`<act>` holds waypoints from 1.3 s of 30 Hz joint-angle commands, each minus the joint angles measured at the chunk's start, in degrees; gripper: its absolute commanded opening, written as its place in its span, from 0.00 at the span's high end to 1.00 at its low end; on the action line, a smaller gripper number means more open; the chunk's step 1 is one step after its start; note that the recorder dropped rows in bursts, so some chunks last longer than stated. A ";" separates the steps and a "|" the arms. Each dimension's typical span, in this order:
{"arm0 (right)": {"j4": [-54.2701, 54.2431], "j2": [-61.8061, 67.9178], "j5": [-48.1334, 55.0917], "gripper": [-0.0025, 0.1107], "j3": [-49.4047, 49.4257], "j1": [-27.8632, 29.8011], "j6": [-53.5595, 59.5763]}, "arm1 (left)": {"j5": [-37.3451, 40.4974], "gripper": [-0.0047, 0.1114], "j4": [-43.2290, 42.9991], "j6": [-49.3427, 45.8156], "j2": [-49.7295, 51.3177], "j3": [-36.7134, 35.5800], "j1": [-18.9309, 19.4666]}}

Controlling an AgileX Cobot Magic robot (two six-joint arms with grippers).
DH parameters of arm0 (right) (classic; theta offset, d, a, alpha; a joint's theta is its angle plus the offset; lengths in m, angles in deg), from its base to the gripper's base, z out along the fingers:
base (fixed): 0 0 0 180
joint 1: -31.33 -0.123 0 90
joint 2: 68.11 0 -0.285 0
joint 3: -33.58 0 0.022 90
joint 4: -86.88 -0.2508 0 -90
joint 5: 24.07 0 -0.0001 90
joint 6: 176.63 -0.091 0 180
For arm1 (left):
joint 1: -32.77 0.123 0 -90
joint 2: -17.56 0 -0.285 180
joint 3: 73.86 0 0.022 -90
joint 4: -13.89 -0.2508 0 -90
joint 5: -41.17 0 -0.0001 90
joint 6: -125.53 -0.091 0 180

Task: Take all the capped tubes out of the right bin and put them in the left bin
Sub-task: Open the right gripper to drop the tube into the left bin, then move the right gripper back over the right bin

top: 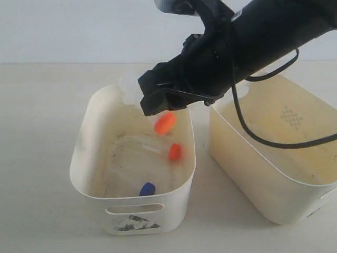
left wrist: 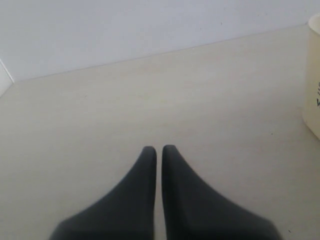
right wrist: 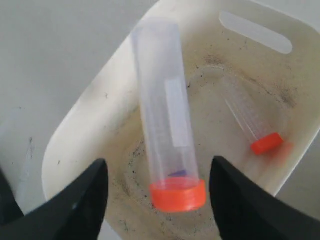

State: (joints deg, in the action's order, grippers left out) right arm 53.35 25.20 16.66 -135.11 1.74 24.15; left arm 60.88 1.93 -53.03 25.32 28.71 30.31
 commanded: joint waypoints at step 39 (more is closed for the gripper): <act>48.58 -5.00 18.88 0.98 0.08 15.12 -23.17 | -0.23 0.92 0.18 0.54 0.03 0.21 -0.08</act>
State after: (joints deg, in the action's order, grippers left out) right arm 108.77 20.55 37.50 -135.11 13.31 -4.96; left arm 60.88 1.93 -53.03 25.32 28.71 30.31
